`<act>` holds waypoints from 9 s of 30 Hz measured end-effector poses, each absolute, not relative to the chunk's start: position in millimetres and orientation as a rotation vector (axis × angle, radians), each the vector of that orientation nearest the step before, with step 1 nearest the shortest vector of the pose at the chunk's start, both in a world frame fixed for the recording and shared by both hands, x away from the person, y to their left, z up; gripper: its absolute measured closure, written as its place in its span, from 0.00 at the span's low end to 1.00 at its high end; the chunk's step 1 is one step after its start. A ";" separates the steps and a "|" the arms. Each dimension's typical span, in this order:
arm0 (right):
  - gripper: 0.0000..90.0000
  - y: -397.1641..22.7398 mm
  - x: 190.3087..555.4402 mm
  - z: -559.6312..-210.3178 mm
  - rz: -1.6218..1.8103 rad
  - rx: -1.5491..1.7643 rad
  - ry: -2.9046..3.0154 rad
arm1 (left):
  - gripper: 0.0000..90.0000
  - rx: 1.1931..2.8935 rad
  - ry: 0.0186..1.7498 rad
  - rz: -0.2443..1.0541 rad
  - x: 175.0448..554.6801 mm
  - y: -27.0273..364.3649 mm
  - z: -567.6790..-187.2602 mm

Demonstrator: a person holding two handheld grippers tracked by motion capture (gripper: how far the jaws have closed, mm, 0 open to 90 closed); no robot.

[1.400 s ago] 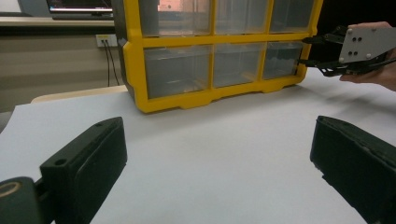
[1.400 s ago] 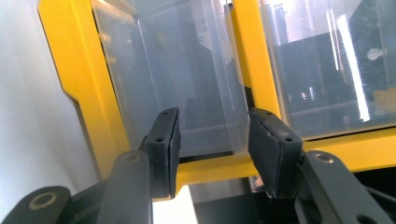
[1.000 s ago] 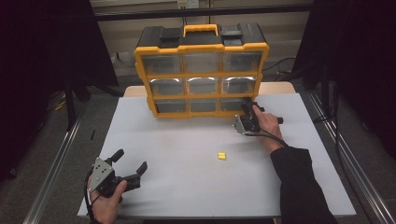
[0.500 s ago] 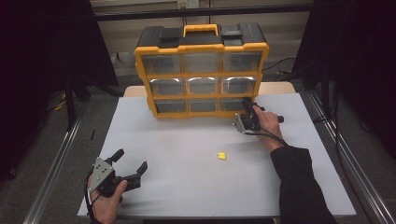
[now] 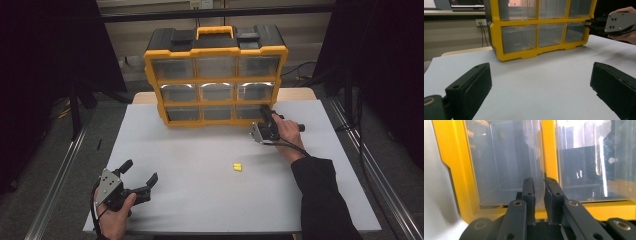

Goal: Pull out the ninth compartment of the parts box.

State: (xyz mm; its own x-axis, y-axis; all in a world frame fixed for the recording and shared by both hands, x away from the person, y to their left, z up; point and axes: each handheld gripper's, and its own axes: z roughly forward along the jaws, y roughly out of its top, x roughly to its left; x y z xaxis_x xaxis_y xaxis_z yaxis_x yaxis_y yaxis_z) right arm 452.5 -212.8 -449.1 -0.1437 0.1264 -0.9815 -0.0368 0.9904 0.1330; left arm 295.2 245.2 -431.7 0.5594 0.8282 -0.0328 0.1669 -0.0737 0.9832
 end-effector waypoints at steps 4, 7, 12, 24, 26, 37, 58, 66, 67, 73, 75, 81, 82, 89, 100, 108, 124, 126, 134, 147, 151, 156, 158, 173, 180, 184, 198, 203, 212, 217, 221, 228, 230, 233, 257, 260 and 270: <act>0.89 -212.8 451.2 -448.0 0.139 0.052 1.711 | 0.04 1.580 0.862 0.681 295.0 245.2 -431.5; 0.89 -212.4 450.4 -447.9 0.140 0.053 1.711 | 0.04 1.579 0.862 0.681 294.9 245.0 -431.4; 0.89 -211.7 449.8 -448.2 0.142 0.065 1.708 | 0.04 1.562 0.874 0.675 294.9 245.6 -430.8; 0.89 -212.8 451.5 -447.6 0.143 0.074 1.705 | 0.04 1.566 0.869 0.679 295.1 245.3 -430.7; 0.89 -212.6 450.9 -446.7 0.146 0.074 1.704 | 0.04 1.567 0.867 0.680 294.9 245.2 -430.7; 0.89 -212.9 441.1 -447.9 0.152 0.053 1.695 | 0.04 1.565 0.867 0.678 294.7 244.8 -430.6; 0.89 -212.9 427.4 -449.7 0.169 0.066 1.682 | 0.04 1.569 0.866 0.682 294.8 244.9 -430.7; 0.89 -212.9 420.7 -450.4 0.175 0.065 1.680 | 0.04 1.562 0.868 0.682 294.2 244.1 -430.3; 0.89 -212.9 420.1 -450.8 0.180 0.067 1.678 | 0.04 1.564 0.868 0.683 294.2 244.2 -430.3; 0.89 -212.5 415.2 -450.9 0.170 0.062 1.676 | 0.04 1.568 0.863 0.688 294.4 244.3 -429.9; 0.89 -212.2 414.0 -451.1 0.172 0.055 1.674 | 0.04 1.569 0.861 0.688 294.4 244.3 -429.9; 0.89 -212.4 409.2 -452.3 0.175 0.058 1.666 | 0.04 1.571 0.857 0.689 294.3 244.0 -429.7; 0.89 -212.4 408.4 -452.3 0.173 0.056 1.660 | 0.04 1.571 0.857 0.689 294.3 244.0 -429.7; 0.89 -211.9 405.2 -452.1 0.170 0.051 1.659 | 0.04 1.571 0.856 0.688 294.4 244.0 -429.6; 0.89 -212.1 400.0 -452.4 0.178 0.047 1.659 | 0.04 1.568 0.859 0.680 294.3 243.2 -430.0; 0.89 -212.0 396.9 -452.2 0.173 0.040 1.657 | 0.04 1.568 0.859 0.679 294.4 243.2 -430.2; 0.88 -210.6 388.2 -453.4 0.166 0.029 1.656 | 0.04 1.572 0.852 0.678 294.6 242.6 -430.0; 0.88 -210.6 387.0 -453.4 0.168 0.028 1.657 | 0.04 1.573 0.853 0.676 294.7 242.6 -430.1; 0.87 -208.4 384.2 -454.2 0.173 0.013 1.664 | 0.04 1.577 0.848 0.682 295.0 242.6 -430.0; 0.88 -210.0 380.7 -455.5 0.189 0.029 1.674 | 0.04 1.576 0.850 0.683 294.9 243.0 -430.0; 0.88 -210.7 380.0 -453.3 0.181 -0.008 1.668 | 0.04 1.573 0.854 0.677 294.8 242.6 -430.1; 0.88 -211.5 376.8 -452.4 0.170 -0.007 1.674 | 0.04 1.572 0.854 0.680 294.8 242.6 -430.1; 0.87 -212.3 375.8 -452.8 0.184 -0.004 1.679 | 0.04 1.571 0.854 0.677 294.6 242.5 -430.0; 0.87 -213.6 370.3 -451.1 0.186 -0.026 1.684 | 0.04 1.574 0.853 0.681 294.8 242.7 -430.0; 0.87 -215.0 369.4 -450.8 0.190 -0.017 1.687 | 0.04 1.576 0.850 0.682 295.0 242.4 -430.0; 0.87 -214.6 369.3 -450.6 0.195 -0.008 1.689 | 0.04 1.574 0.851 0.681 295.2 242.1 -430.1; 0.77 -217.5 372.1 -449.2 0.264 0.069 1.709 | 0.04 1.572 0.855 0.674 294.9 242.1 -430.2; 0.63 -221.3 373.6 -449.3 0.325 0.173 1.729 | 0.04 1.572 0.853 0.676 294.8 242.0 -430.1; 0.34 -227.1 373.6 -442.6 0.587 0.451 1.733 | 0.04 1.573 0.853 0.678 294.6 241.4 -429.8; 0.18 -236.1 373.5 -436.7 0.752 0.634 1.722 | 0.04 1.574 0.855 0.679 294.7 241.6 -429.7; 0.14 -243.1 372.3 -433.9 0.865 0.760 1.733 | 0.04 1.568 0.861 0.677 294.8 241.2 -429.8; 0.12 -251.3 369.5 -431.8 1.095 0.957 1.753 | 0.05 1.566 0.871 0.684 296.1 242.3 -429.4; 0.10 -252.9 368.2 -431.9 1.134 1.017 1.769 | 0.06 1.564 0.875 0.678 296.7 242.3 -429.4; 0.10 -256.5 365.4 -433.1 1.176 1.073 1.775 | 0.06 1.565 0.878 0.678 297.6 242.1 -429.7; 0.02 -278.4 310.7 -429.9 1.266 1.143 1.698 | 0.06 1.574 0.869 0.676 294.9 242.3 -430.0; 0.02 -281.9 303.9 -429.7 1.256 1.144 1.687 | 0.06 1.566 0.876 0.671 294.3 242.1 -430.2; 0.02 -290.3 285.5 -427.3 1.270 1.163 1.651 | 0.06 1.560 0.897 0.675 292.8 243.9 -431.5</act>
